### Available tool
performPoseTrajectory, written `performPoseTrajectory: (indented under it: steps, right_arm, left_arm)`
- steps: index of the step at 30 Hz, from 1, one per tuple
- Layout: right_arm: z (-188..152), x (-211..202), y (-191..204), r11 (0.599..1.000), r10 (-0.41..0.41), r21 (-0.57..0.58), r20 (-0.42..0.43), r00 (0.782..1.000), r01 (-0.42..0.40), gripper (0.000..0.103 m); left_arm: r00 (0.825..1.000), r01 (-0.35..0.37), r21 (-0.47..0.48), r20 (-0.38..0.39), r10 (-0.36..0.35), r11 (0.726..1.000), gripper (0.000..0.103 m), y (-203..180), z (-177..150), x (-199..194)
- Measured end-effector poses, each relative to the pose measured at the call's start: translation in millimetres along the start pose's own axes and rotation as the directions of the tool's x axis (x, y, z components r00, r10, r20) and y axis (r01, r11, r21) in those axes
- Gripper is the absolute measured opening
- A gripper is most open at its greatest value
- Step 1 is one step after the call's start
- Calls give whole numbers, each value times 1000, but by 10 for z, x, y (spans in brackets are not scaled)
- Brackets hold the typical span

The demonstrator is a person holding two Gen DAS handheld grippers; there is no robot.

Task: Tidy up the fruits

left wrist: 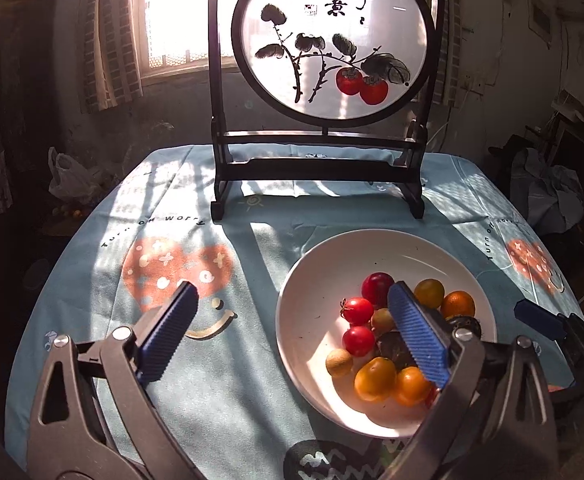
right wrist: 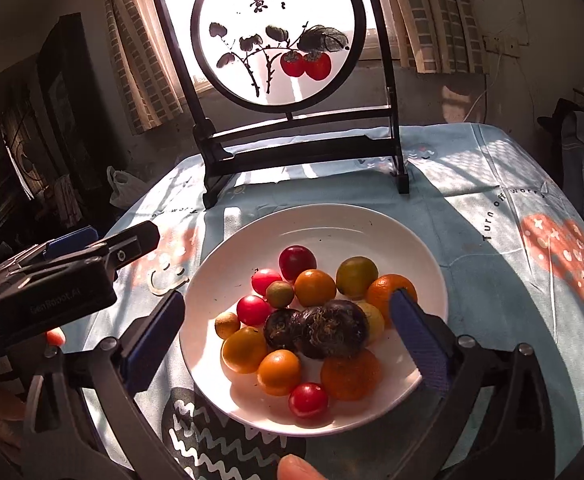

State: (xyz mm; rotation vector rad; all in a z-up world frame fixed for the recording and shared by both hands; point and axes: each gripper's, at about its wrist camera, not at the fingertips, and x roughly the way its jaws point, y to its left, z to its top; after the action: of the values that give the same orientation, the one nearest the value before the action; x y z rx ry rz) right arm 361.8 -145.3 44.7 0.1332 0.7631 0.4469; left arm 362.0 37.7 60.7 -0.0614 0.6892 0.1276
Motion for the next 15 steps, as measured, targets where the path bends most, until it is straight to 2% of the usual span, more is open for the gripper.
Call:
performPoseTrajectory:
  steps: [7, 11, 15]
  right_arm:
    - [-312, -442, 94, 998, -30, -63, -16, 999, 29, 102]
    - [-619, -709, 188, 993, -33, -115, -38, 999, 28, 102]
    - [-932, -976, 234, 989, -30, -143, -25, 999, 26, 102]
  left_arm:
    - [999, 30, 53, 20, -31, 998, 101, -70, -303, -459]
    - [998, 59, 62, 15, -60, 996, 101, -67, -629, -739]
    - [996, 82, 71, 9, -83, 994, 101, -36, -1019, -974]
